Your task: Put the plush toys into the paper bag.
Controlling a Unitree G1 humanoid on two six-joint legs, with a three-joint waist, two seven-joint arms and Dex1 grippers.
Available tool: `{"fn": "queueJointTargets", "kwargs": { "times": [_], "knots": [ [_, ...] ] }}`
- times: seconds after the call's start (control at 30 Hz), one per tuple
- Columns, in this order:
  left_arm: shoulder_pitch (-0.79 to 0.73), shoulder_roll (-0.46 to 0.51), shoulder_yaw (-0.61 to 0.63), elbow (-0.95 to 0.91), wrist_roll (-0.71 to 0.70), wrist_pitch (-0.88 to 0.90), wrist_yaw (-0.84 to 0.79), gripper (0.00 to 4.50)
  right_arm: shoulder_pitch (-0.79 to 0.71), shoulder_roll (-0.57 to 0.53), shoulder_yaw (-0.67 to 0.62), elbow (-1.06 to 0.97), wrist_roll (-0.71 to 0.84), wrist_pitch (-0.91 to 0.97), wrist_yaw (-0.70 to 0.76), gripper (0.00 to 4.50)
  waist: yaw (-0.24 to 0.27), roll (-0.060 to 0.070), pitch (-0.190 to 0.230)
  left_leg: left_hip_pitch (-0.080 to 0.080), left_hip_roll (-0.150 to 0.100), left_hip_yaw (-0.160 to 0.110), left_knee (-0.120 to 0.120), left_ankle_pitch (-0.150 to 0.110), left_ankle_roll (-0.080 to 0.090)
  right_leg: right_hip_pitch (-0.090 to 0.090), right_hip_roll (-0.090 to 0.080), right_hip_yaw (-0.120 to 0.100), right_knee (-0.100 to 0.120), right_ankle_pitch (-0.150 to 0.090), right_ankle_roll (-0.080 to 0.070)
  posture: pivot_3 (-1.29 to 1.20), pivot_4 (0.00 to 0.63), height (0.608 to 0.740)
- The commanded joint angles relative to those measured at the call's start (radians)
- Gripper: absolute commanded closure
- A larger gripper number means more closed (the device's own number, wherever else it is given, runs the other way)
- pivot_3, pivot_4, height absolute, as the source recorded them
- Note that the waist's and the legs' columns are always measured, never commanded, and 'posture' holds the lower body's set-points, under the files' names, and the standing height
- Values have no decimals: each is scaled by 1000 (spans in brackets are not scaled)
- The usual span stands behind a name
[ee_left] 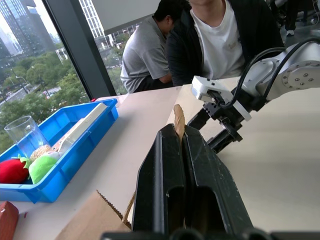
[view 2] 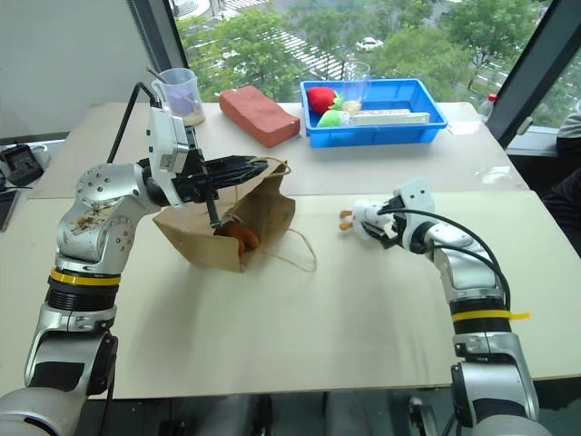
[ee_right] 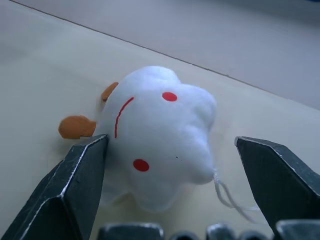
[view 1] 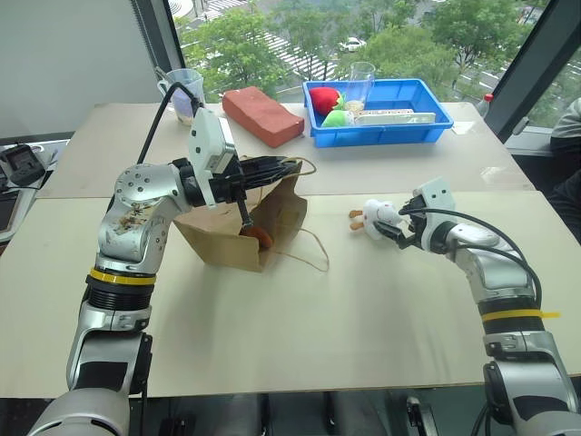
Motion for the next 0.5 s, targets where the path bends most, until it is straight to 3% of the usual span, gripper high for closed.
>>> {"fn": "queueJointTargets", "kwargs": {
  "times": [0.03,0.37,0.4,0.5],
  "knots": [
    [-4,13,19,-28,1,-15,7,4500,-16,-2,-46,2,29,30,7,842,2,0,0,0,0,0,0,0,0,0,0,0,0,0,0,0,150,740],
    [0,20,19,-33,0,-13,13,4500,-15,15,-60,-24,59,27,13,4224,3,0,0,0,0,0,0,0,0,0,0,0,0,0,0,0,150,740],
    [-2,20,18,-33,-1,-12,13,4500,-18,20,-64,-53,79,41,23,4483,3,0,0,0,0,0,0,0,0,0,0,0,0,0,0,0,150,740],
    [-6,19,15,-32,-2,-11,11,4500,-34,53,-66,-164,163,135,53,4483,2,0,0,0,0,0,0,0,0,0,0,0,0,0,0,0,150,740]
  ]
}}
